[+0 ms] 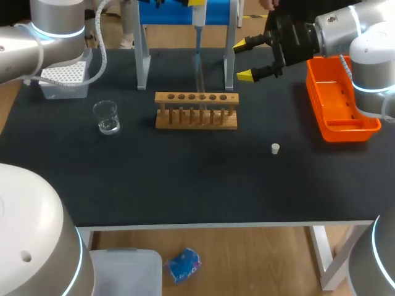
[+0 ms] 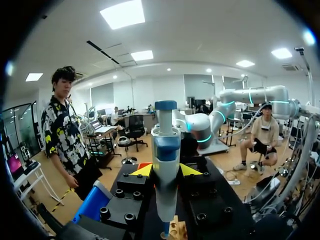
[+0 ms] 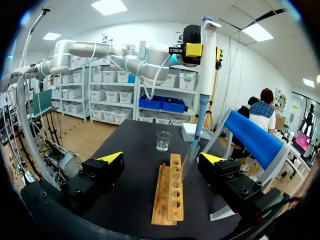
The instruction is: Invert the test tube, pick up the pipette, mount the tip to pipette, aspirate from beaker and dispense into the tube, eject the tip, return the pipette, and cap with the stopper.
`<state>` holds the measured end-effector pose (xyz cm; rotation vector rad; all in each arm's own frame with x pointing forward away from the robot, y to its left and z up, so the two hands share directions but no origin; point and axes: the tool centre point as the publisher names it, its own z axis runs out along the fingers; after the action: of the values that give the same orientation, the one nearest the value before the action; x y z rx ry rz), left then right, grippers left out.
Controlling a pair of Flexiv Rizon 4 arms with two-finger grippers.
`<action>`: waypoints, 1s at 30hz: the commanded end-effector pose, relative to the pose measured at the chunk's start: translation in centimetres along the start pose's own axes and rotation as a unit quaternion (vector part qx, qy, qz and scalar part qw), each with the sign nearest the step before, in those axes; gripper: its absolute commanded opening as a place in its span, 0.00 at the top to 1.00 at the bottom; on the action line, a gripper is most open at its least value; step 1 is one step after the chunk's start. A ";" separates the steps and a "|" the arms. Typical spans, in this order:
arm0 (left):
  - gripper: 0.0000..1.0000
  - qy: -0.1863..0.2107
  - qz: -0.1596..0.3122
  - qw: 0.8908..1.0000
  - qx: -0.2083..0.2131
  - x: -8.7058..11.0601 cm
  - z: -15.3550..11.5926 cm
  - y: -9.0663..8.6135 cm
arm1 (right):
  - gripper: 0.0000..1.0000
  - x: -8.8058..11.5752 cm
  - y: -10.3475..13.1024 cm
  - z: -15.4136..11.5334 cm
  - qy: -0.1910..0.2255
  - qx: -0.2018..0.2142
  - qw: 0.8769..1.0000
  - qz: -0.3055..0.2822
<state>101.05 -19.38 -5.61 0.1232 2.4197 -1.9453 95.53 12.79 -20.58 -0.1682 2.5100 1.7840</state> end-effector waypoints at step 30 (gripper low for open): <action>1.00 0.003 0.001 1.000 0.007 1.5 0.8 -0.3 | 0.00 0.1 0.0 -0.1 0.000 0.000 1.000 0.000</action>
<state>99.59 -20.23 -5.65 0.1335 2.4115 -1.9654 95.53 12.79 -20.58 -0.1682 2.5100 1.7840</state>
